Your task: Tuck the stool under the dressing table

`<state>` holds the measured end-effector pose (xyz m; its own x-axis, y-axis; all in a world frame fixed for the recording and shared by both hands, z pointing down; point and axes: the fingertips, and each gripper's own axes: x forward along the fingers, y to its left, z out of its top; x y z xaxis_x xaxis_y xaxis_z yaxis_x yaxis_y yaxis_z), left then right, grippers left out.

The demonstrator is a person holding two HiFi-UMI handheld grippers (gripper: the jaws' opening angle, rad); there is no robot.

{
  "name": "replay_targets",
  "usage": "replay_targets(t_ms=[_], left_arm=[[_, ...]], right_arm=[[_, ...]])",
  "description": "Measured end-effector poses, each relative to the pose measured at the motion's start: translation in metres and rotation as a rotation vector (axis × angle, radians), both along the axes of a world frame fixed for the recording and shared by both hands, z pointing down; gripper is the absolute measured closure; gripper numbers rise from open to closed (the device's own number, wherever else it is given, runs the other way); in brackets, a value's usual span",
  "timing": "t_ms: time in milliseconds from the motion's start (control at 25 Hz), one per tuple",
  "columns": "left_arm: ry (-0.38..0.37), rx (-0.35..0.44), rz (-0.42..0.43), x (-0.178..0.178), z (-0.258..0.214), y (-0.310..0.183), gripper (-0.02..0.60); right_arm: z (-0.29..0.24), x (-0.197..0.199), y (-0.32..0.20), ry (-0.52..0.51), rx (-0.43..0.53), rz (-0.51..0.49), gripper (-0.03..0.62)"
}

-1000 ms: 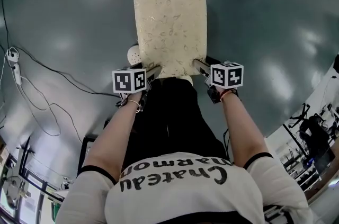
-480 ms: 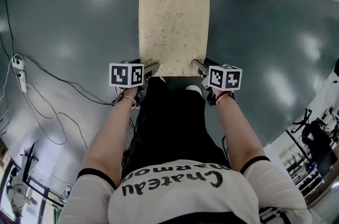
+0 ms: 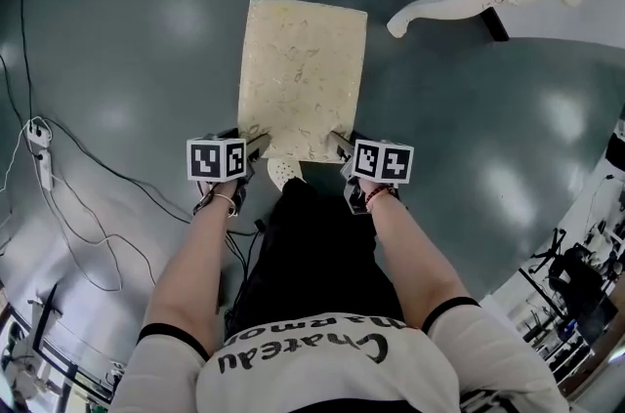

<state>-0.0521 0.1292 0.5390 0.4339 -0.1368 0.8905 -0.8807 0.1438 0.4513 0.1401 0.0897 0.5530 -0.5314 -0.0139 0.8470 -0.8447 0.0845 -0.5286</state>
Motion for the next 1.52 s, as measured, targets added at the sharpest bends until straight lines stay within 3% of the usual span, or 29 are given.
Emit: replay_targets(t_ms=[200,360,480,640,880,1200,1520], left_arm=[[-0.016,0.013,-0.017,-0.014,0.0,-0.021,0.256],[-0.041,-0.021,0.004,-0.009,-0.005,-0.017,0.258],[-0.037,-0.018,0.015,0.011,0.0,0.019,0.259],[-0.045,-0.007,-0.061,0.033,0.013,0.08,0.261],[-0.098,0.096,-0.087,0.025,0.028,0.14,0.271],[-0.138,0.139,-0.139,0.03,0.029,0.072,0.278],[-0.123,0.143,-0.102,0.027,0.028,0.004,0.281]], right_arm=[[0.0,-0.014,-0.02,0.004,0.007,0.015,0.362],[-0.004,-0.009,-0.013,-0.019,-0.029,0.013,0.359],[0.001,0.011,0.026,-0.027,-0.031,0.019,0.359],[0.013,0.032,0.077,-0.012,-0.03,-0.027,0.359],[0.026,0.025,0.141,-0.028,0.069,0.003,0.359],[0.027,0.029,0.067,-0.05,0.118,-0.009,0.361],[0.027,0.027,0.007,-0.053,0.137,0.036,0.362]])
